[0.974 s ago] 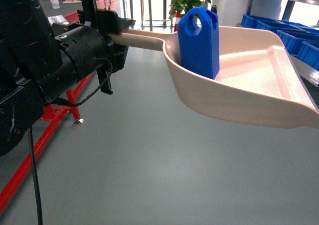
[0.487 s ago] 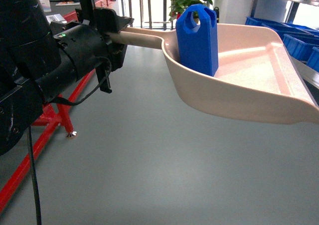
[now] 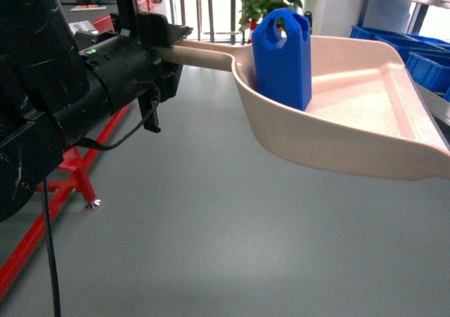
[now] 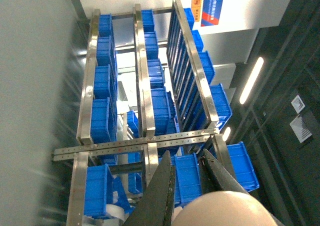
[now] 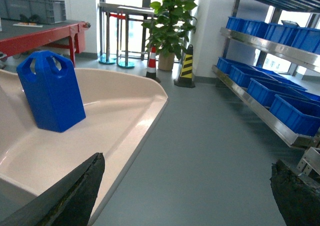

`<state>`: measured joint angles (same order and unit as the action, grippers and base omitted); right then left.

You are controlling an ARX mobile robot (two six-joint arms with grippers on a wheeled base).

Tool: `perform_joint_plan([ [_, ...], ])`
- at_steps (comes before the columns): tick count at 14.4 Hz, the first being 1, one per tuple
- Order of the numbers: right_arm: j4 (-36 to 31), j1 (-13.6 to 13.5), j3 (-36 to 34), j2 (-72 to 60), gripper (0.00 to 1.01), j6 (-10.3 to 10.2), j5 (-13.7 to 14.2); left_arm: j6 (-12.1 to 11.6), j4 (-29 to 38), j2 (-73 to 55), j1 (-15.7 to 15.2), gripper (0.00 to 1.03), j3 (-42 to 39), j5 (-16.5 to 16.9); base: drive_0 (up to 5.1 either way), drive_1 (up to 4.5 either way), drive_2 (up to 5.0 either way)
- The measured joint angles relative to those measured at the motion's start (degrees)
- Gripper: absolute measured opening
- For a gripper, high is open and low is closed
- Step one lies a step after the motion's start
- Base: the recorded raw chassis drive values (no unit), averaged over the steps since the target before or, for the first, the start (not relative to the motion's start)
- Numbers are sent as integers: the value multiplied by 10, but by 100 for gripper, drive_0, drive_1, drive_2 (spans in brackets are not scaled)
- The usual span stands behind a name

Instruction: Place part in tray to right shelf

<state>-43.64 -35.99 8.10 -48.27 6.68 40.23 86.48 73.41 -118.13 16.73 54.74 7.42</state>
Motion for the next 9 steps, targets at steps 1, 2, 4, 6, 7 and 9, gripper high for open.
perform_joint_plan([
  [1,2,0,0,0,98,0,0,0,0,0,0,12,0,0,-4,425,-433],
  [2,2,0,0,0,98,0,0,0,-1,0,0,12,0,0,-4,425,-433],
  [4,0,0,0,0,98,0,0,0,-1,0,0,12,0,0,-4,425,-433],
  [6,2,0,0,0,98,0,0,0,-1,0,0,12,0,-1,-4,425,-433],
  [7,0,0,0,0,98,0,0,0,-1,0,0,12,0,-1,-4,425,-433],
  [9,0,0,0,0,98,0,0,-1,-1,0,0,12,0,0,-4,425,-433],
])
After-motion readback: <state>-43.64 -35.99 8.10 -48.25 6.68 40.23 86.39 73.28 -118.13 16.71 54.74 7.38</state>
